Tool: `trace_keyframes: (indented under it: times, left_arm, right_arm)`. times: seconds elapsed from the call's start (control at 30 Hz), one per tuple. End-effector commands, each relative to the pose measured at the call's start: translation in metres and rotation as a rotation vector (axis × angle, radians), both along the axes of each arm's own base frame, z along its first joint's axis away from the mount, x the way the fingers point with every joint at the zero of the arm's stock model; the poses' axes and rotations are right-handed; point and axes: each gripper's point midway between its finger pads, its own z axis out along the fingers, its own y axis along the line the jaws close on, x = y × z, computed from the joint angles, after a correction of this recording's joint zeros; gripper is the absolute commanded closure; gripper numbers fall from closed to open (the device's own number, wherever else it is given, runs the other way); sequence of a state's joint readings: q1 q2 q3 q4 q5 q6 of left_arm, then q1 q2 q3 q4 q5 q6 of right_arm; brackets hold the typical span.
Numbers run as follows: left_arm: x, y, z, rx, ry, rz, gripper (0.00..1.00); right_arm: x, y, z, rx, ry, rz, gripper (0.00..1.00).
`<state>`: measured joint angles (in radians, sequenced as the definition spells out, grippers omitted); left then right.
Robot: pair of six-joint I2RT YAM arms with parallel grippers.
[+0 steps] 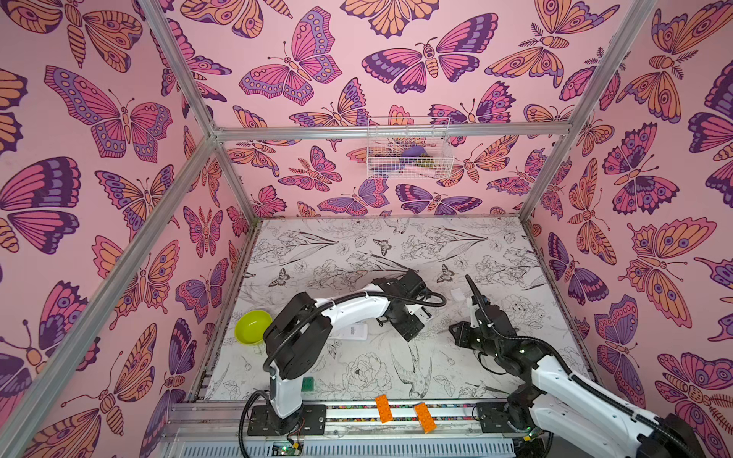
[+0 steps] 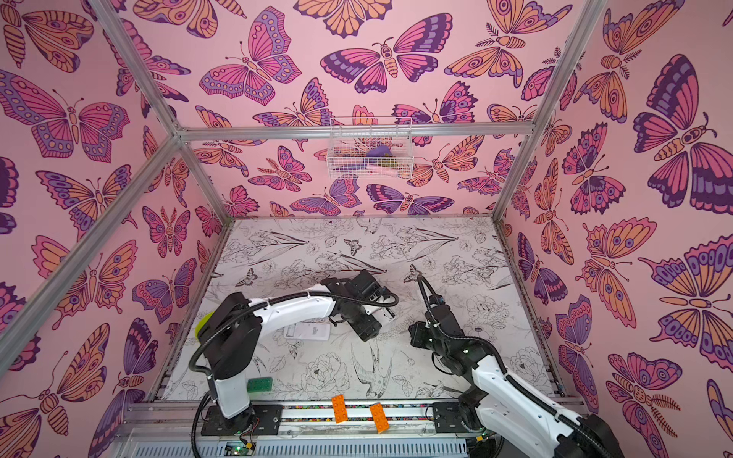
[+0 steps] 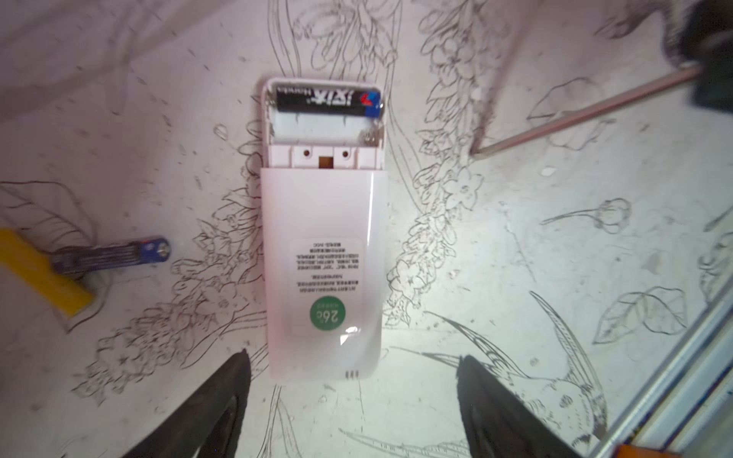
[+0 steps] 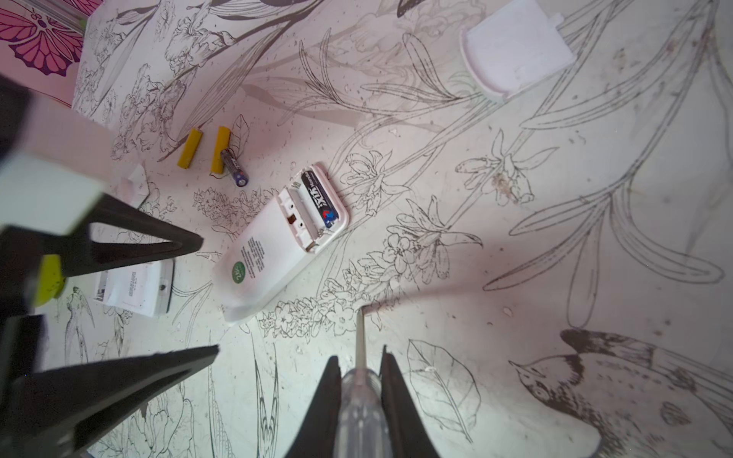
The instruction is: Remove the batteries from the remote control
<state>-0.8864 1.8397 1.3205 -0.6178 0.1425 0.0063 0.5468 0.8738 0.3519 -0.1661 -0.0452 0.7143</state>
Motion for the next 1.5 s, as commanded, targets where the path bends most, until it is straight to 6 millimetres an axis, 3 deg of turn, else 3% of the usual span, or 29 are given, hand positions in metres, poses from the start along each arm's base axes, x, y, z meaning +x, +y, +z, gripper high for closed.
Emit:
trace_keyframes:
  times: [0.0, 0.3, 0.57, 0.67, 0.87, 1.13, 1.47]
  left_arm:
    - [0.005, 0.014, 0.026, -0.055, -0.031, 0.028, 0.14]
    - [0.031, 0.05, 0.072, -0.163, -0.152, 0.062, 0.11]
    - [0.059, 0.09, 0.102, -0.268, -0.203, 0.126, 0.11]
    - [0.061, 0.1, 0.111, -0.287, -0.235, 0.076, 0.11]
    - [0.054, 0.114, 0.094, -0.207, -0.331, -0.156, 0.11]
    - [0.021, 0.102, 0.071, -0.304, -0.297, -0.436, 0.12]
    - [0.025, 0.078, 0.029, -0.343, -0.326, -0.517, 0.12]
  right_arm:
    - [0.011, 0.004, 0.002, -0.015, -0.006, -0.015, 1.0]
    - [0.036, 0.01, 0.007, -0.048, -0.032, -0.043, 1.0]
    - [0.06, 0.037, 0.009, -0.047, -0.017, 0.03, 1.0]
    - [0.07, 0.05, 0.01, -0.038, -0.022, 0.078, 1.0]
    - [0.083, 0.087, 0.011, 0.006, -0.022, 0.182, 1.0]
    - [0.075, 0.131, 0.012, 0.022, -0.001, 0.341, 1.0]
    - [0.063, 0.11, 0.054, 0.033, -0.064, 0.282, 1.0]
